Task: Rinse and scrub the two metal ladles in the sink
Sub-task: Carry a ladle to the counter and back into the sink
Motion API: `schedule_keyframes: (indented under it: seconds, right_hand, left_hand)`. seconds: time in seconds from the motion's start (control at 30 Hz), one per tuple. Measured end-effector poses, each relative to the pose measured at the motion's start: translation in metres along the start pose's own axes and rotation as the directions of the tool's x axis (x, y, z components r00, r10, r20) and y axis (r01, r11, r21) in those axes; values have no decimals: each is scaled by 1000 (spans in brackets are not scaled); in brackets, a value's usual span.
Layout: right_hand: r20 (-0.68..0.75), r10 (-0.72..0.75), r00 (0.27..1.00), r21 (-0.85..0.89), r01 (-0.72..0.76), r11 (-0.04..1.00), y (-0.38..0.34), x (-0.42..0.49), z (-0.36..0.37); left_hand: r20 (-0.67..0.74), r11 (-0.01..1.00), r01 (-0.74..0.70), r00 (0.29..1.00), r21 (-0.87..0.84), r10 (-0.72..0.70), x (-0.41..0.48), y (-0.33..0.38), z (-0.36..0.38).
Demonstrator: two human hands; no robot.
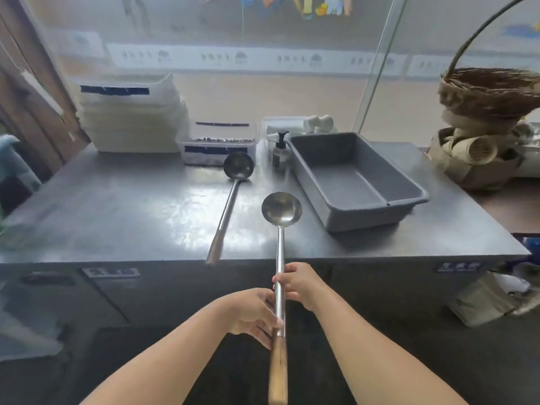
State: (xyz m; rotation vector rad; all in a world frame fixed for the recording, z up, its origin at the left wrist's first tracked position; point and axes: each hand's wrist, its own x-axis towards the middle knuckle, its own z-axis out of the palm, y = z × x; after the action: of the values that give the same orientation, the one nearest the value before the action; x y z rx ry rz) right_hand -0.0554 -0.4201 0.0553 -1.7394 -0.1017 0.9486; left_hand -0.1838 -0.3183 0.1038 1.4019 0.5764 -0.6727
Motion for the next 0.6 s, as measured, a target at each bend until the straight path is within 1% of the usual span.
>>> schedule_keyframes:
  seconds: [0.1,0.17,0.3,0.4,0.5,0.6]
  right_hand:
    - [-15,62,998,-12,-62,998,-25,53,10]
    - [-28,89,996,-22,-90,996,-39,87,19]
    - [-79,125,989,44,-122,992,-56,139,30]
    - [-104,170,980,48,-166,985,-63,169,31]
    - [-126,178,976,25,-177,984,-71,195,27]
    - [-120,182,976,24,-180,983,-79,221,23]
  left_hand:
    - [-29,999,17,999,-39,-18,30,20,-44]
    - [-19,997,30,999,-66,-31,51,31,-73]
    - [17,995,22,1000,-96,-20,84,56,-117]
    - [41,995,47,998,-89,-43,104,71,-139]
    - [56,993,79,996,-83,-74,126,81,-156]
    - [42,995,78,996,-66,-75,149,92,-169]
